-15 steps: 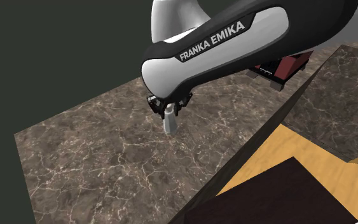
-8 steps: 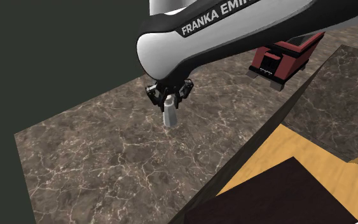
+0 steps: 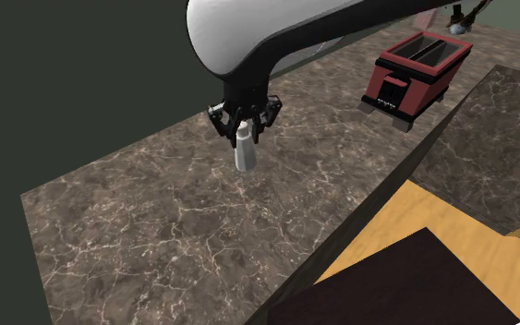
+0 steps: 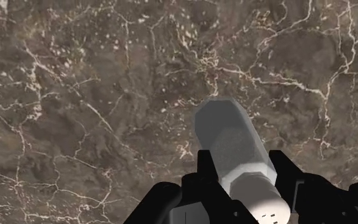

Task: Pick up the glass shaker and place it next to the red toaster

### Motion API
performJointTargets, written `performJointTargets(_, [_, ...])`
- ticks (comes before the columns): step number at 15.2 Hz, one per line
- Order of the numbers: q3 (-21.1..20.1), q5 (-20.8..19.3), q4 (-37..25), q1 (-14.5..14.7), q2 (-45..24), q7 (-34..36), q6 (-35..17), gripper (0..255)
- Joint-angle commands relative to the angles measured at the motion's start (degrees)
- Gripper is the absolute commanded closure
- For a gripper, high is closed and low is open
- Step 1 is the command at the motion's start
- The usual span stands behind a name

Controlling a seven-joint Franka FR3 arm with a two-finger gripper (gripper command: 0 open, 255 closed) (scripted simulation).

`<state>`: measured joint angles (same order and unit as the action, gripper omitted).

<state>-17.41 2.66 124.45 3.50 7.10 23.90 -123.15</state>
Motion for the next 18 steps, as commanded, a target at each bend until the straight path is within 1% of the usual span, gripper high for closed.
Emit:
performJointTargets(1, [0.04,0.12,-1.05,0.01,0.5,-0.04,1.55,255])
performJointTargets(18, [0.59,0.5,-12.04,-0.18,2.65,-0.36,14.62,255])
